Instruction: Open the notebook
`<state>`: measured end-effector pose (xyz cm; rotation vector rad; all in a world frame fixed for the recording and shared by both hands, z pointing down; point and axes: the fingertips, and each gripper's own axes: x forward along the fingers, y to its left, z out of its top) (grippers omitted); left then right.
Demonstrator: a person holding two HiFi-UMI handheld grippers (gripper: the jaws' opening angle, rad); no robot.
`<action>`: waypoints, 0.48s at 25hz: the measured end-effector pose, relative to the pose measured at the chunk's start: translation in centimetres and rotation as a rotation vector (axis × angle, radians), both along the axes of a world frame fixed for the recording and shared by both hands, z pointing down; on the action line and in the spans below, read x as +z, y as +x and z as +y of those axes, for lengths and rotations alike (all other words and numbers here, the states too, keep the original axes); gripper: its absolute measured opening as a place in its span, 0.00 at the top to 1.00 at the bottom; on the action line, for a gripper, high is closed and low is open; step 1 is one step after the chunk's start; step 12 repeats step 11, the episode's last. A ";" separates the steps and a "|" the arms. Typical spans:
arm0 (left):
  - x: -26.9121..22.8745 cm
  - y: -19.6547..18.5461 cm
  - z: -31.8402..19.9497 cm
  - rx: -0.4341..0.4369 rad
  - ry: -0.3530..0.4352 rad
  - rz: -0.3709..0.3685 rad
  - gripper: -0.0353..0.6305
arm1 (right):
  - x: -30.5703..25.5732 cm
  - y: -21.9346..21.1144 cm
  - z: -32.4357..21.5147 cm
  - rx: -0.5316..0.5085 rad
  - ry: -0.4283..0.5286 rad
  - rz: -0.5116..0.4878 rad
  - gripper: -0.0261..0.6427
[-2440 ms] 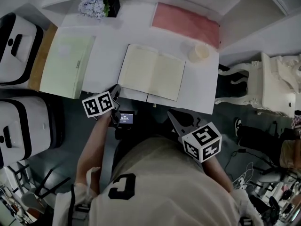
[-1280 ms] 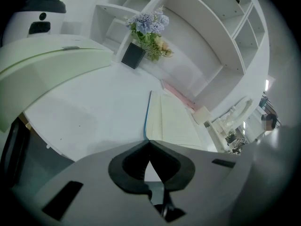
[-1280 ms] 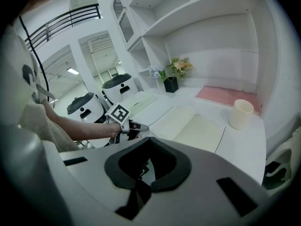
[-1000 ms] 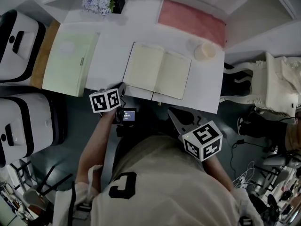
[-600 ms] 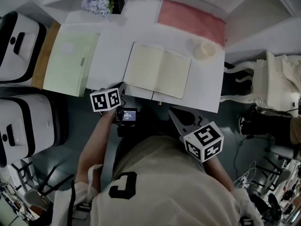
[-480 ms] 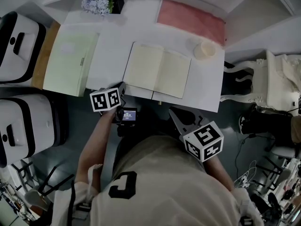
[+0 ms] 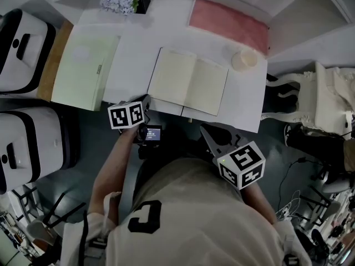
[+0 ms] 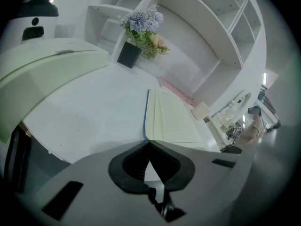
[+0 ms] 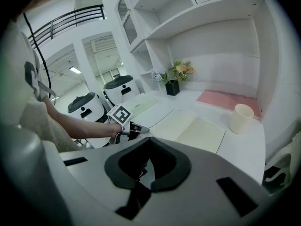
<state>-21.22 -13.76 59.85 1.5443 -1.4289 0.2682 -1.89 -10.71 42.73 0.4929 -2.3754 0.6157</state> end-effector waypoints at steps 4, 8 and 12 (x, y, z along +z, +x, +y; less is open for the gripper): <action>-0.1 0.1 0.0 0.005 0.003 0.004 0.93 | 0.0 -0.2 0.0 -0.008 -0.001 -0.002 0.93; -0.1 0.1 -0.2 0.013 0.006 0.012 0.93 | 0.0 -0.4 -0.1 -0.009 -0.001 0.002 0.93; -0.2 -0.1 -0.6 0.016 0.012 0.022 0.93 | 0.1 -0.7 -0.3 -0.008 0.002 0.006 0.93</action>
